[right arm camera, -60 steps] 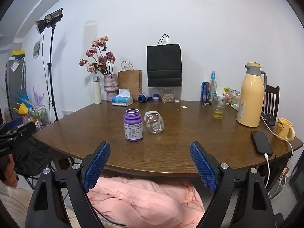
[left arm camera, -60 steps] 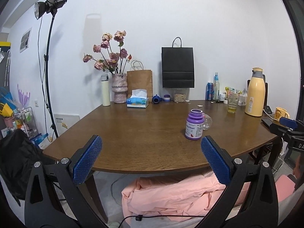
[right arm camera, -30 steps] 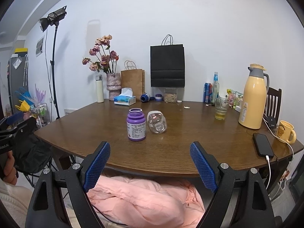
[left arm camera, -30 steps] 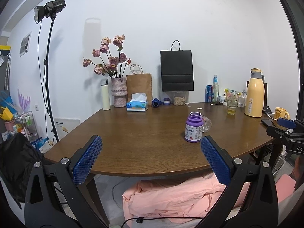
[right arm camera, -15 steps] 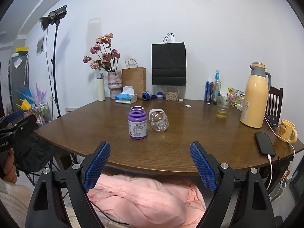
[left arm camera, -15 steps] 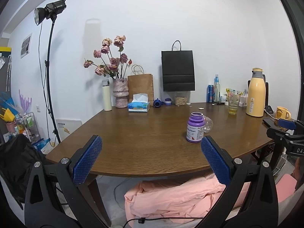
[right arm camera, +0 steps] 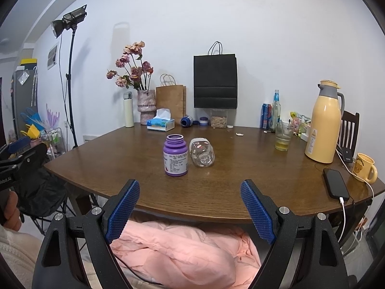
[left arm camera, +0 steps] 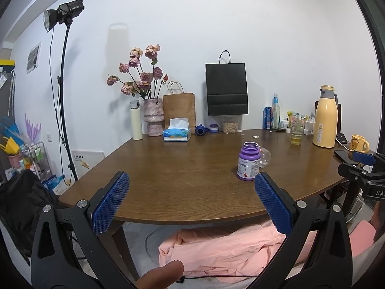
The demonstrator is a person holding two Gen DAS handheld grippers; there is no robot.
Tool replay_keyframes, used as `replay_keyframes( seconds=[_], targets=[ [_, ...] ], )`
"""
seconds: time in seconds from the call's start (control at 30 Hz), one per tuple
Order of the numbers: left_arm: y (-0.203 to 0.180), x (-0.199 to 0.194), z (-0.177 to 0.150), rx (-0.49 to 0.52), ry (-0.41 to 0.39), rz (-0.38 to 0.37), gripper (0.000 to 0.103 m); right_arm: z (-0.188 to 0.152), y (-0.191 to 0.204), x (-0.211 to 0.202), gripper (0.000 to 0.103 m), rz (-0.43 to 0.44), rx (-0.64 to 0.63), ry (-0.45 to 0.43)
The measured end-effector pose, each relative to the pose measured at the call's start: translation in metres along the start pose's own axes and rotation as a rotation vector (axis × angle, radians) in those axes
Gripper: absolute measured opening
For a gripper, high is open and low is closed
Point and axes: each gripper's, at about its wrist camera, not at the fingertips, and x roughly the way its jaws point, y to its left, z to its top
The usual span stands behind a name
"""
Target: Flip cup upright
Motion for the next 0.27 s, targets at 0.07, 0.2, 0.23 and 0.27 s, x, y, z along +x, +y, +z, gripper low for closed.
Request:
replay_keyframes(
  seconds=[0.07, 0.2, 0.23, 0.27],
  targets=[
    [0.0003, 0.0, -0.0004, 0.001, -0.001, 0.002, 0.103, -0.0002, -0.0005, 0.0018, 0.09, 0.001, 0.005, 0.011],
    [0.0001, 0.0, -0.0004, 0.0, 0.0, 0.004, 0.103, 0.0001, -0.0007, 0.0021, 0.09, 0.0, 0.008, 0.013],
    [0.0002, 0.0, -0.0006, 0.0, -0.001, 0.01, 0.103, 0.0, -0.0007, 0.0024, 0.09, 0.0, 0.008, 0.014],
    [-0.0002, 0.0001, -0.0015, -0.001, 0.0, 0.011, 0.103, 0.0, -0.0006, 0.0025, 0.09, 0.0, 0.007, 0.016]
  ],
)
